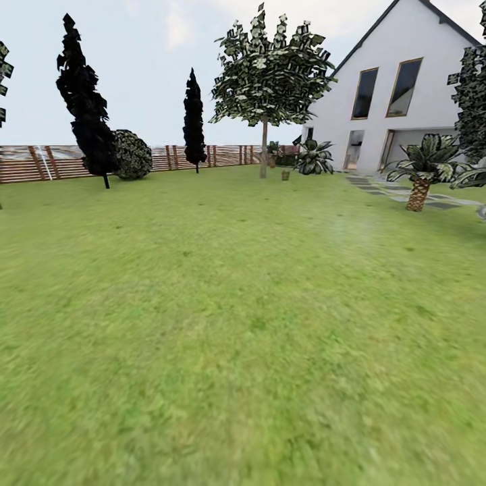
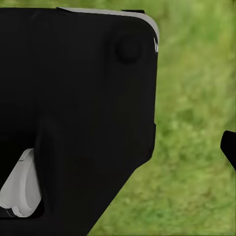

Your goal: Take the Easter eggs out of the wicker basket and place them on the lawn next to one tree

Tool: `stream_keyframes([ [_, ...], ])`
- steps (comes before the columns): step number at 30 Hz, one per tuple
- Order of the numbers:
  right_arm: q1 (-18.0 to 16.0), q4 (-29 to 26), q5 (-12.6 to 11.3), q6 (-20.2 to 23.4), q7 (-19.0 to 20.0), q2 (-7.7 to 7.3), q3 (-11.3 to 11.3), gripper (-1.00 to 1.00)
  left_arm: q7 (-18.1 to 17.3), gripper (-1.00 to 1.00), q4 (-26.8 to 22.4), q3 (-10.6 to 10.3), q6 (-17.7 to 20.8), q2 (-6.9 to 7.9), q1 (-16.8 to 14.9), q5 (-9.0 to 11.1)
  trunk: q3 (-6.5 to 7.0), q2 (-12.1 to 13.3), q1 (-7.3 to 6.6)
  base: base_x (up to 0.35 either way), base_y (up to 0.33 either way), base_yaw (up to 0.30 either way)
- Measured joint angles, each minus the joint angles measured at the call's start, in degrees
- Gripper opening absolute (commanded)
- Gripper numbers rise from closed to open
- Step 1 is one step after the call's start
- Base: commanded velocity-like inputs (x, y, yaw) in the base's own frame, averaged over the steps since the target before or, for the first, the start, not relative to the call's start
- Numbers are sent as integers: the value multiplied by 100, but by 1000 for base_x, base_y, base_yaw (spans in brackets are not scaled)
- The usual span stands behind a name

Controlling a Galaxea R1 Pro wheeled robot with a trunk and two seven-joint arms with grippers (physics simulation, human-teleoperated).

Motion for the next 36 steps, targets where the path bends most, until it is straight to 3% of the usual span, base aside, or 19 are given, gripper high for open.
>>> stream_keyframes([
  [36, 0, 0, 0, 0, 0, 0, 0, 100, 0, 100, -4, 2, -4, 5, 0, 0, 0, 0, 0, 235, 0, 0],
])
